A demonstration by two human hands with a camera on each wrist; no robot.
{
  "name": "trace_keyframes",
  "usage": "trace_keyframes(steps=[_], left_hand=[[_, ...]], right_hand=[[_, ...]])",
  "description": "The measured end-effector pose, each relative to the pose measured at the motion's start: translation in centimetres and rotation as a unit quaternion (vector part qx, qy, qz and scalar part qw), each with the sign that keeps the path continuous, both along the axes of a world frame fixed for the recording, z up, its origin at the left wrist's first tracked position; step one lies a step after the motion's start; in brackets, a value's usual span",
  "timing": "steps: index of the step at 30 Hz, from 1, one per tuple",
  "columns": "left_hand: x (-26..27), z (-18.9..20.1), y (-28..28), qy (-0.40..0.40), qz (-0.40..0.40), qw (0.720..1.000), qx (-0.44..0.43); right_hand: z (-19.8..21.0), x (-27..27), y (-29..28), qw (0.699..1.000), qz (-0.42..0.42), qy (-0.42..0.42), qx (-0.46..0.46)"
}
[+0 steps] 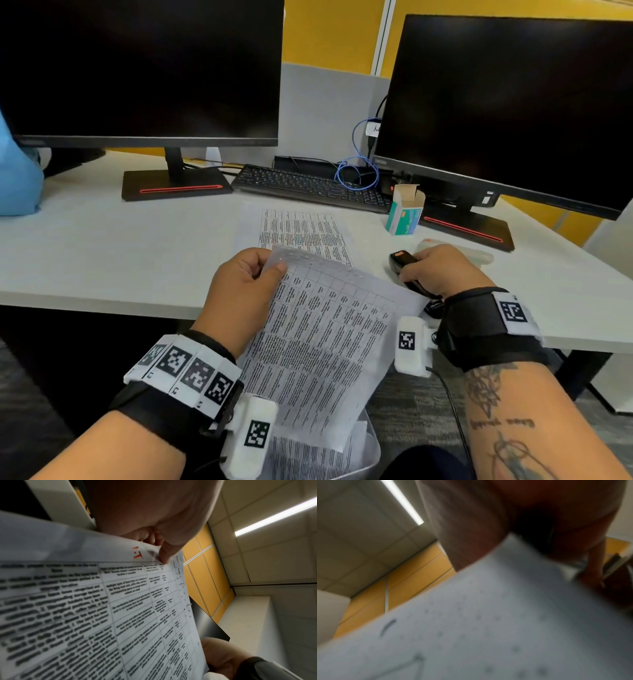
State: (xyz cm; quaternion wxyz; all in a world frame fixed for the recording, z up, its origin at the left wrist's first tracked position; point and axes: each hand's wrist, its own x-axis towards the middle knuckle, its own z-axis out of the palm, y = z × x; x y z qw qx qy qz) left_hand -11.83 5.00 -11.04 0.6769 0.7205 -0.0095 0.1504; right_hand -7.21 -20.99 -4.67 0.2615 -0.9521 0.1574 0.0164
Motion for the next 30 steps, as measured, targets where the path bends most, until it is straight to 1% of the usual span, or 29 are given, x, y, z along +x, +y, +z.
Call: trace_keyframes(steps=[2,3,5,6,7,8,9,11,12,14,18,22,25,27,30], left_hand=[[0.0,0.1,0.0,-0.004,-0.001,1.0,-0.006],[-0.1,0.2,0.0,-0.006,-0.003,1.0,-0.011],[-0.2,0.3,0.0,-0.009,-0.008,1.0,-0.02],[-0.3,0.3,-0.1,-0.01,-0.012,1.0,-0.025],[-0.4,0.4,-0.1,-0.012,-0.017,0.999,-0.03],[-0.5,0.3,-0.1,-0.016,-0.02,0.999,-0.032],[-0.7,0.4,-0.1,-0.023,-0.022,0.999,-0.03],[-0.9,0.2,-0.2,-0.034,-0.029,0.999,-0.019],[-1.1,0.0,-0.2,-0.037,-0.038,0.998,-0.014],[-1.5,-0.2,-0.1,-0.036,-0.064,0.997,0.013],[-2.1,-0.6,0.6,-0.016,-0.113,0.984,0.133],[-2.4,-0.3,1.0,-0.036,-0.122,0.959,0.254],[-2.7,-0.2,1.0,-0.068,-0.13,0.928,0.343],[-2.9,-0.5,0.8,-0.067,-0.149,0.906,0.391],[-2.8,-1.4,0.5,-0.043,-0.167,0.874,0.453]], right_hand=[[0.3,0.1,0.0,0.998,0.022,-0.017,-0.056],[0.6,-0.2,0.0,0.997,0.027,-0.044,-0.057],[1.3,-1.6,0.4,0.99,0.05,-0.131,-0.006],[1.7,-2.5,0.7,0.982,0.081,-0.168,0.029],[2.2,-3.6,1.1,0.974,0.12,-0.181,0.059],[2.7,-4.6,1.6,0.971,0.163,-0.163,0.069],[3.0,-5.5,2.2,0.969,0.203,-0.127,0.061],[2.9,-6.4,3.1,0.966,0.255,-0.05,-0.003],[2.6,-6.5,3.5,0.963,0.263,-0.028,-0.055],[1.5,-6.6,4.1,0.954,0.271,-0.017,-0.128],[-1.0,-6.8,4.7,0.954,0.257,0.013,-0.155],[-2.3,-7.1,4.8,0.948,0.265,0.034,-0.175],[-2.4,-7.5,4.9,0.944,0.273,0.044,-0.181],[-2.8,-7.4,4.7,0.942,0.273,0.051,-0.188],[-3.8,-7.0,4.3,0.939,0.271,0.07,-0.202]])
